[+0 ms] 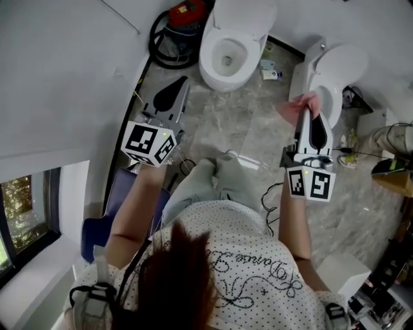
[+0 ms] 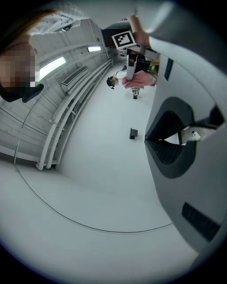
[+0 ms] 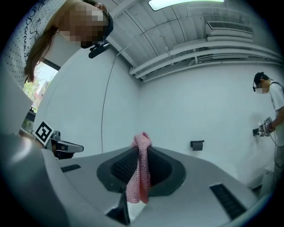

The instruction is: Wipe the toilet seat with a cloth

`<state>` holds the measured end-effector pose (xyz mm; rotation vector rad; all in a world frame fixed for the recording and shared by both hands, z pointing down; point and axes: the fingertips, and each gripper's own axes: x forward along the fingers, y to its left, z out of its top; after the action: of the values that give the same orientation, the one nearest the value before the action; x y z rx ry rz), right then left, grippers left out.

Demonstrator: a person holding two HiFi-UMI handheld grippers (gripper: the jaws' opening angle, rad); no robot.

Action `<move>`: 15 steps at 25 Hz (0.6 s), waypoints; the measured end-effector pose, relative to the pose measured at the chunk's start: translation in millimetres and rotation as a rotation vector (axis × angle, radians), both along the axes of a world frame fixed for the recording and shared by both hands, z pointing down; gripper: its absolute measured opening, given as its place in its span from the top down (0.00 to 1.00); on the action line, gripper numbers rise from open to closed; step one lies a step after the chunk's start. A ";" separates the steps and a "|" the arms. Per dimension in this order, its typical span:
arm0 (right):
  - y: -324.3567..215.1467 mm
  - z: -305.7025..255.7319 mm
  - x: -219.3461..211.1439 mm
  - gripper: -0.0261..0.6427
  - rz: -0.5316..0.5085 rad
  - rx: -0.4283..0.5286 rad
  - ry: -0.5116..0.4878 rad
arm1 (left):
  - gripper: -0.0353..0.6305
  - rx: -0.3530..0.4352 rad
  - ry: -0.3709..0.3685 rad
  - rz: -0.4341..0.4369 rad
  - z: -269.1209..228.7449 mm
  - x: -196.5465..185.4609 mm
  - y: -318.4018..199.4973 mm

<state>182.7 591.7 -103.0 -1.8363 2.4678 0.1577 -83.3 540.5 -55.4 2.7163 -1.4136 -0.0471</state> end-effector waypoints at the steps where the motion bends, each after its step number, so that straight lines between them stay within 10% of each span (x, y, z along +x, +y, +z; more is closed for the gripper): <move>1: -2.7 0.5 0.0 0.86 -0.004 0.000 -0.002 | 0.94 -0.003 0.000 -0.009 0.6 -1.9 -1.5; 15: -124.5 3.0 15.9 0.86 -0.129 0.022 -0.027 | 0.94 -0.031 -0.015 -0.109 7.3 16.9 -87.7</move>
<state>198.6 467.2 -100.0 -1.6535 2.5453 0.1517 -66.4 452.9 -48.1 2.6183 -1.5518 -0.0116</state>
